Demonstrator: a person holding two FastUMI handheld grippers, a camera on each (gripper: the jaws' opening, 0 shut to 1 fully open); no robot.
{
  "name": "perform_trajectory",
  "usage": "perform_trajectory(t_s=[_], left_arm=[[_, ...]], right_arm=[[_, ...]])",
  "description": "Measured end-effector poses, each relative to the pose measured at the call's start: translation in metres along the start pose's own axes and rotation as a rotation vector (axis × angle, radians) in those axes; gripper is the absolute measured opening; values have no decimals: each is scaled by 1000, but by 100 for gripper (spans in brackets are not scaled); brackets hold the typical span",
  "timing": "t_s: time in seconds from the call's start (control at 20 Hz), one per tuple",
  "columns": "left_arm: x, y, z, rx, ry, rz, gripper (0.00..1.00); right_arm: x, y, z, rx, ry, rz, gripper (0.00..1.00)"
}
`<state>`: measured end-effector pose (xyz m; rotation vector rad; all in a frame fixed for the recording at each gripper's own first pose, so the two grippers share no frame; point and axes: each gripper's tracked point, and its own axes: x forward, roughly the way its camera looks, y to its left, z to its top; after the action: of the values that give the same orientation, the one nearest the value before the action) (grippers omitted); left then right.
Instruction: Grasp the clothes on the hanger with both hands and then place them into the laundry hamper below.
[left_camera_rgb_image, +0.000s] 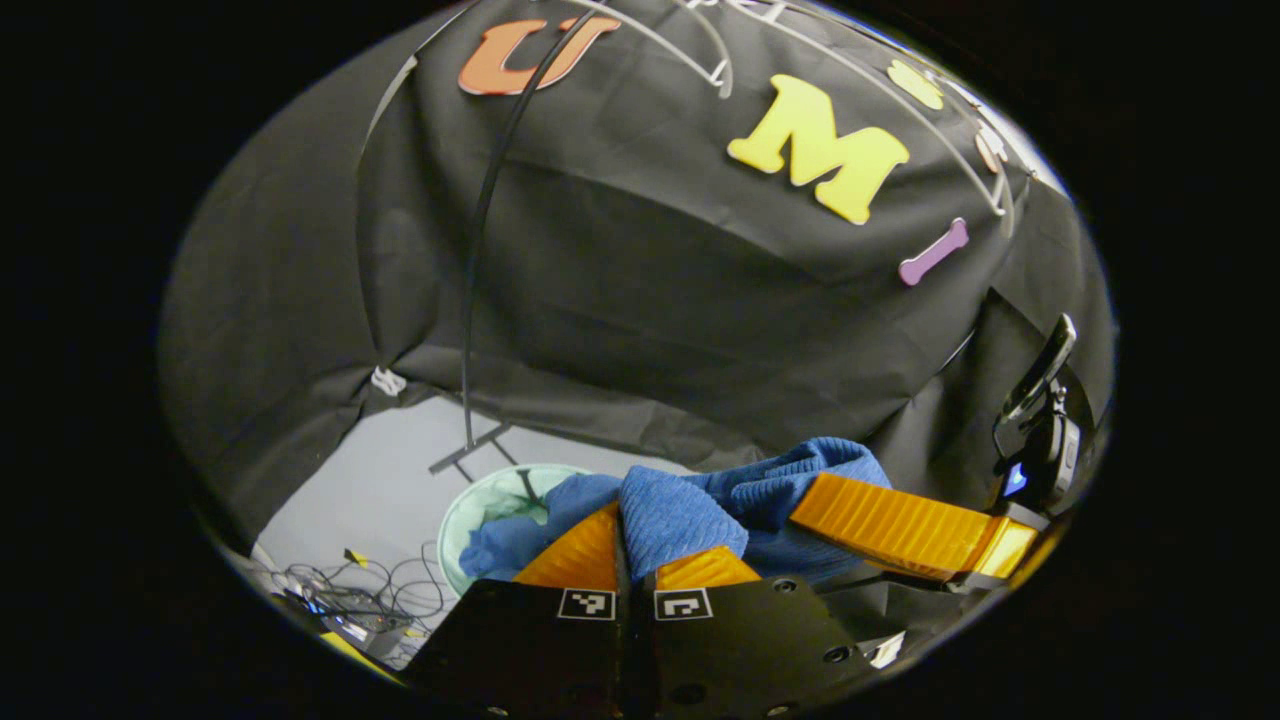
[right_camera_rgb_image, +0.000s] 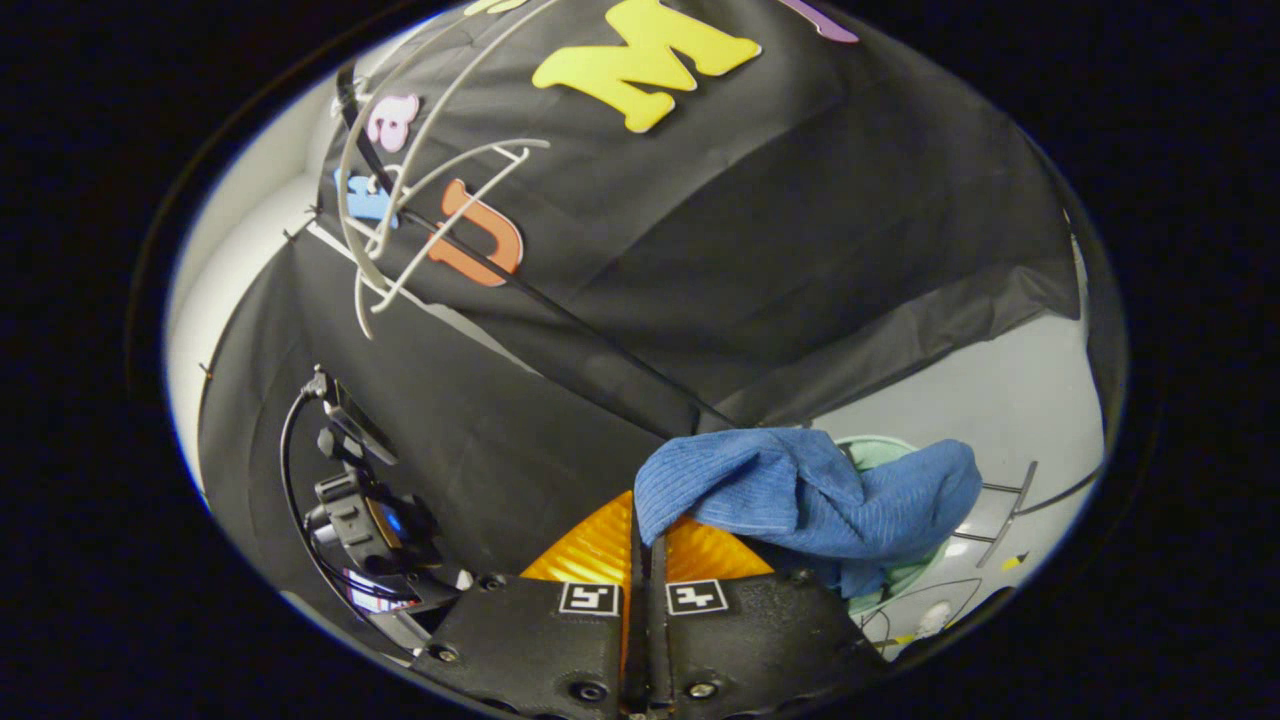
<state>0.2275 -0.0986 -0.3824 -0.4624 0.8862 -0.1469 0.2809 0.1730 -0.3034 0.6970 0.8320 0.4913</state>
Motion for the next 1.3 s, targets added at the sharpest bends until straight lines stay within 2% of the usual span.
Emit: perform_trajectory(t_s=[0.15,0.2,0.25,0.5,0.9,0.95,1.0,1.05,1.1,1.25,1.3], left_arm=[[11,10,-29,-5,67,36,5],[14,13,-38,0,87,46,0],[15,15,-49,1,110,54,0],[28,29,-87,29,193,111,1],[25,41,-90,64,192,151,1],[24,40,-90,61,194,150,8],[25,38,-90,55,194,141,4],[26,38,-90,46,187,136,10],[25,35,-89,38,177,121,32],[20,41,-84,56,152,136,100],[16,42,-82,63,143,142,100]], right_arm=[[7,-26,-34,-4,65,-52,4],[10,-36,-44,-9,87,-73,4],[13,-48,-52,-27,109,-110,4],[27,-87,-76,-100,181,-232,4],[22,-97,-75,-90,200,-277,5],[20,-98,-75,-86,204,-275,5],[18,-98,-75,-81,209,-275,5],[17,-101,-78,-72,210,-278,6],[18,-103,-79,-58,208,-281,10],[22,-118,-81,-12,195,-311,57],[23,-123,-82,7,196,-323,72]])
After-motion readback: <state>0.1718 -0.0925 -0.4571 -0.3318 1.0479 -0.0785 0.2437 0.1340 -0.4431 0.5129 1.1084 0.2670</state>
